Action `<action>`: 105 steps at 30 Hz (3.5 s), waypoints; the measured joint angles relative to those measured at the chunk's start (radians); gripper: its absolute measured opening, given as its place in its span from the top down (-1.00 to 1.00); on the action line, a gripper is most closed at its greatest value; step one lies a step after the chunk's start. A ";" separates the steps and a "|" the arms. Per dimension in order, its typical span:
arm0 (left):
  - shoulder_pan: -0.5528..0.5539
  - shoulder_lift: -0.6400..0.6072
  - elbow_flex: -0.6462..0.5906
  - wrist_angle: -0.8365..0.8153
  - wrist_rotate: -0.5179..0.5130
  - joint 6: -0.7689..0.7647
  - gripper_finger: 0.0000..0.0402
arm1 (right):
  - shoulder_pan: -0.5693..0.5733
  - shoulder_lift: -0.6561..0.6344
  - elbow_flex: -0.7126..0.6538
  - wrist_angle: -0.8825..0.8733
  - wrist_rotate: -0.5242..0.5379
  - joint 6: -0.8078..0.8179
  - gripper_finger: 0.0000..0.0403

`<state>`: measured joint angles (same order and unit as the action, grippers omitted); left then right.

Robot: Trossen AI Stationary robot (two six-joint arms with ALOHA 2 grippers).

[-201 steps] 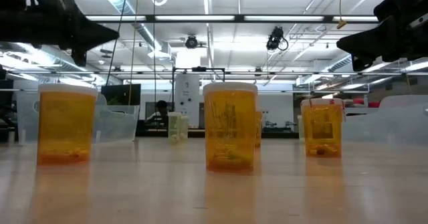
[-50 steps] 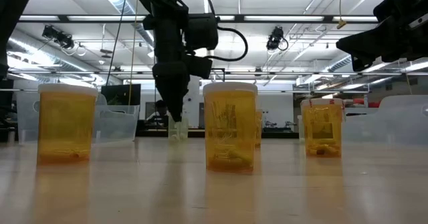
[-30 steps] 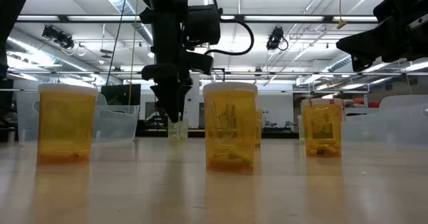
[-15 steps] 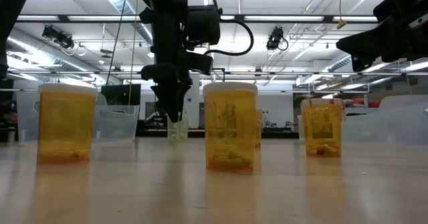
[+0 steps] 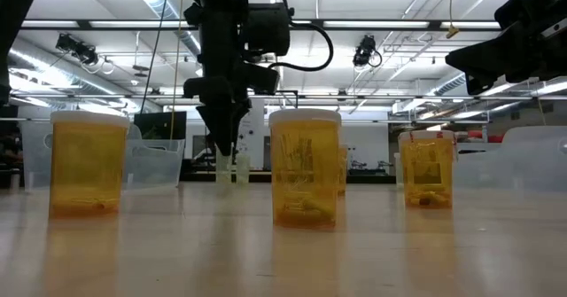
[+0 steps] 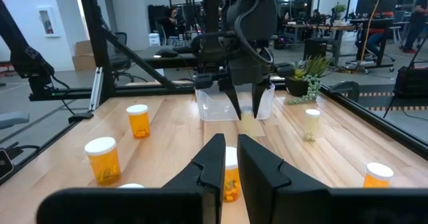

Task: Pick and place medicine bottles into bin by pill shape (circle, oval)
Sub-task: Put the small yellow pill bottle into the left transparent bin

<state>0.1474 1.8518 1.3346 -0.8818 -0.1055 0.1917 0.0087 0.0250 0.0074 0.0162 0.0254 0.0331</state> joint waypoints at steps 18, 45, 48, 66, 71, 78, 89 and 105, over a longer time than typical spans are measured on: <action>0.005 -0.135 0.000 -0.141 -0.045 -0.133 0.29 | 0.000 0.002 0.000 -0.001 0.000 0.000 0.77; 0.007 -0.292 0.000 -0.327 -0.105 -0.289 0.29 | 0.000 0.002 0.000 -0.006 0.000 0.000 0.77; 0.007 -0.292 0.000 -0.329 -0.111 -0.289 0.33 | 0.000 0.002 0.000 -0.006 0.000 0.000 0.77; 0.039 -0.427 -0.317 -0.224 -0.136 -0.335 0.32 | 0.000 0.002 0.000 -0.003 0.000 0.000 0.77; 0.081 -0.515 -0.412 -0.179 -0.125 -0.347 0.28 | 0.000 0.003 0.000 -0.002 0.000 0.000 0.77; 0.147 -0.580 -0.510 -0.104 -0.115 -0.365 0.34 | 0.000 0.003 0.000 -0.002 0.000 0.000 0.77; 0.259 -0.576 -0.600 -0.010 -0.073 -0.386 0.33 | 0.000 0.003 0.000 -0.002 0.000 0.000 0.77; 0.317 -0.576 -0.610 0.008 -0.073 -0.404 0.28 | 0.000 0.003 0.000 -0.001 0.000 0.000 0.77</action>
<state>0.4648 1.2758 0.7246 -0.8742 -0.1787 -0.2128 0.0086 0.0284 0.0078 0.0154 0.0254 0.0334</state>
